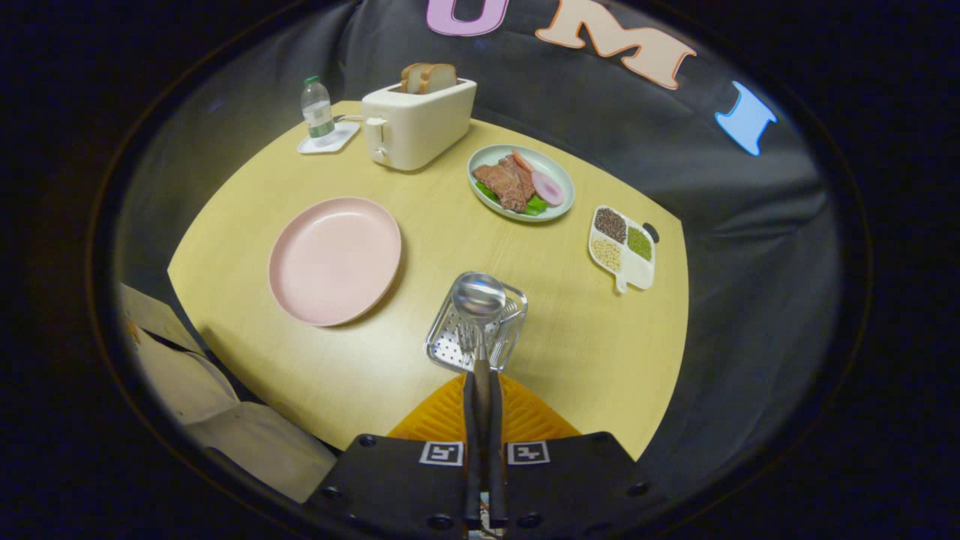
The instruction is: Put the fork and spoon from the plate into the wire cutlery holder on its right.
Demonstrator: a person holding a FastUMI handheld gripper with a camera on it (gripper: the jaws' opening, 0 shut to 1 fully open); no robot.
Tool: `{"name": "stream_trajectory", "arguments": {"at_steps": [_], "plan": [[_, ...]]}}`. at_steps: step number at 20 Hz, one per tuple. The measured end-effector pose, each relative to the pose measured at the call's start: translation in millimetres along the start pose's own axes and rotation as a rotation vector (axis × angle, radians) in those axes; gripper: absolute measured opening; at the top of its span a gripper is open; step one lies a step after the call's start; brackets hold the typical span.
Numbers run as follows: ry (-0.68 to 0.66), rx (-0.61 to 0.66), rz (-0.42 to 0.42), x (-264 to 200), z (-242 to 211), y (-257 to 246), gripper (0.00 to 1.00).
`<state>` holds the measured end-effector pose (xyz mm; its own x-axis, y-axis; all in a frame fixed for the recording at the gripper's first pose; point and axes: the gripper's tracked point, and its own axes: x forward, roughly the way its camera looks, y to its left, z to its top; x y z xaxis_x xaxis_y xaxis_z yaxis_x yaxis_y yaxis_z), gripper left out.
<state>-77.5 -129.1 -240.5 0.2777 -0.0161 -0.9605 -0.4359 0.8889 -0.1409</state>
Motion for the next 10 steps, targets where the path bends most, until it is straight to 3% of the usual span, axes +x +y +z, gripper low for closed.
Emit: {"name": "stream_trajectory", "arguments": {"at_steps": [8, 9, 10], "plan": [[0.035, -0.006, 0.002, 6.1, 1.3, 0.4, 0.09], [0.033, -0.003, -0.007, 5.7, 1.9, -1.0, 0.11], [0.036, 0.002, -0.002, 5.4, 2.4, 0.2, 0.2]]}}
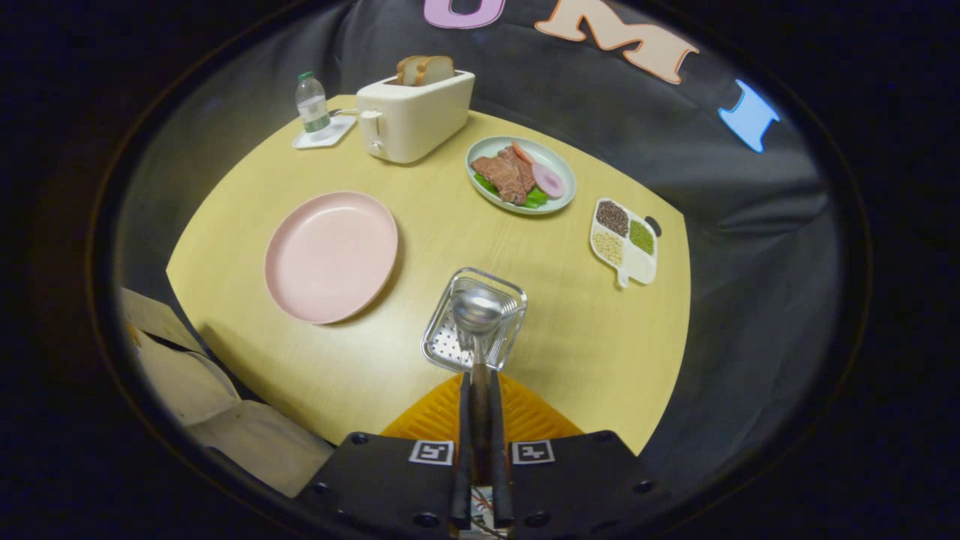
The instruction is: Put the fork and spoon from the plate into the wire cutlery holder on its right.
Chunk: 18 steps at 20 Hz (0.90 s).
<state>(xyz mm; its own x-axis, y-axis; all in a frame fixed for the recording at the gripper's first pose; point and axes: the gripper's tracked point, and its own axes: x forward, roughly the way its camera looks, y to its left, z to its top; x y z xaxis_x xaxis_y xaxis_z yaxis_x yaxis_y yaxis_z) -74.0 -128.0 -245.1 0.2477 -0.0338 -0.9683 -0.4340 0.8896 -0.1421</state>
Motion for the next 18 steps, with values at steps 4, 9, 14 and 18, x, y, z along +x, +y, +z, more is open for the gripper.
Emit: {"name": "stream_trajectory", "arguments": {"at_steps": [4, 9, 14, 18], "plan": [[-0.06, 0.02, -0.034, -4, 13, -6, 0.55], [-0.371, 0.188, -0.057, -46, 64, 6, 0.99], [-0.717, 0.316, -0.115, -114, 90, 23, 0.99], [-0.988, 0.37, -0.181, -158, 98, 45, 0.99]]}}
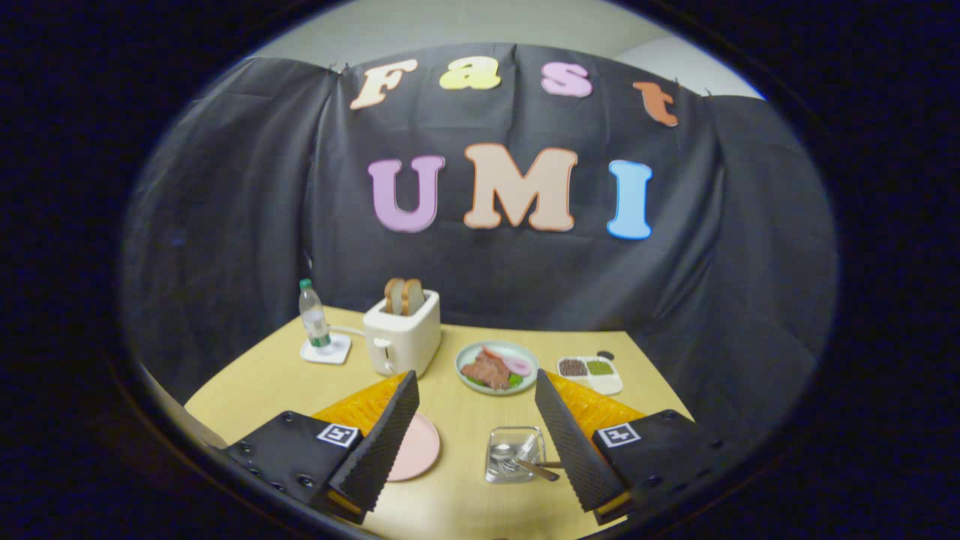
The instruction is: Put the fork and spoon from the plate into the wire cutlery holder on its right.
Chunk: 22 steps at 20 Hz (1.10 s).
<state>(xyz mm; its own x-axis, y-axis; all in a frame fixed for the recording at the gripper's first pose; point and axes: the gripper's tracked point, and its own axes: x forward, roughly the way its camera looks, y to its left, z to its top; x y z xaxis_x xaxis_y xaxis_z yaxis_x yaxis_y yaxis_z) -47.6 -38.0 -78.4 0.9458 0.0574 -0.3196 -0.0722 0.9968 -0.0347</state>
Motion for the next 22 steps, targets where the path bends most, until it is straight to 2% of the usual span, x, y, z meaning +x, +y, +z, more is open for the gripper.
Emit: {"name": "stream_trajectory", "arguments": {"at_steps": [4, 9, 22], "plan": [[-0.162, 0.034, 0.004, -16, 19, 32, 0.99], [-0.288, 0.028, -0.04, -23, 51, 33, 0.98], [-0.329, 0.02, -0.093, -38, 58, 19, 0.98]]}}
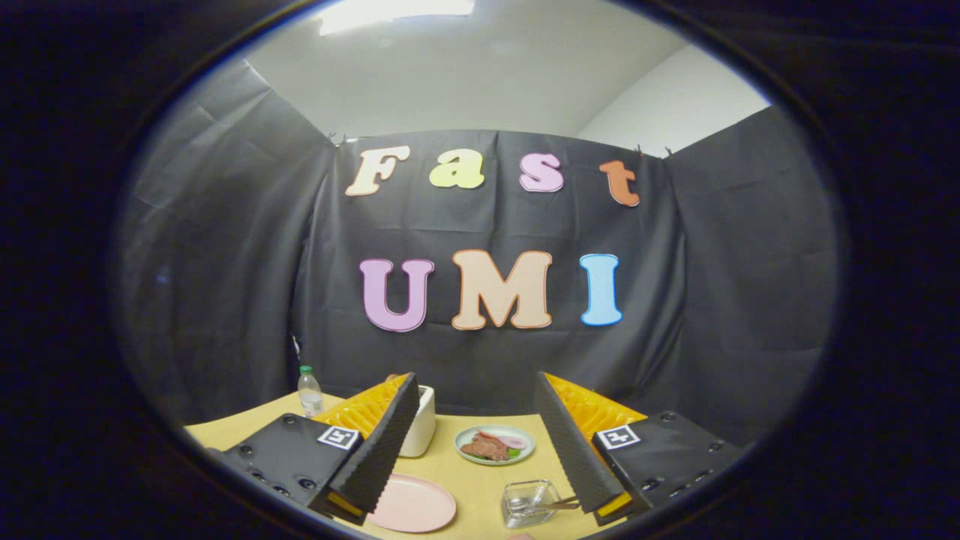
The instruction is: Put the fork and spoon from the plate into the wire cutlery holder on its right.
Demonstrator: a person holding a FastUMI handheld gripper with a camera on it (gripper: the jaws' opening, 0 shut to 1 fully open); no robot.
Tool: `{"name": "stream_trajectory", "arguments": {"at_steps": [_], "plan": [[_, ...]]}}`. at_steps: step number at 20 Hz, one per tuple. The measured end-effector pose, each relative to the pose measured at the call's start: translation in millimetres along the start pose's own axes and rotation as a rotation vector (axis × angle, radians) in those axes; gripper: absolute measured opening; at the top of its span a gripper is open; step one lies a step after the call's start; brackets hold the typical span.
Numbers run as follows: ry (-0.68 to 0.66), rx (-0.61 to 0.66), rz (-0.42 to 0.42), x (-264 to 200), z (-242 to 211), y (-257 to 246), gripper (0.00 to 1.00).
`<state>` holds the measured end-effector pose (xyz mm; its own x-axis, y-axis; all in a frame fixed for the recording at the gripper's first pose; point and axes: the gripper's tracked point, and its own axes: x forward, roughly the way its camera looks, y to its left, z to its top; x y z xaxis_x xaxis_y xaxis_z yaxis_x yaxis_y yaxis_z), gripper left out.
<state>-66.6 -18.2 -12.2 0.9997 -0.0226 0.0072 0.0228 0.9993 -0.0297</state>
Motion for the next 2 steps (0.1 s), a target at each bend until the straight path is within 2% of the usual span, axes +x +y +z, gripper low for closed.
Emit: {"name": "stream_trajectory", "arguments": {"at_steps": [2], "plan": [[0.008, -0.01, -0.007, -2.2, -1.4, -2.0, 0.98]]}}
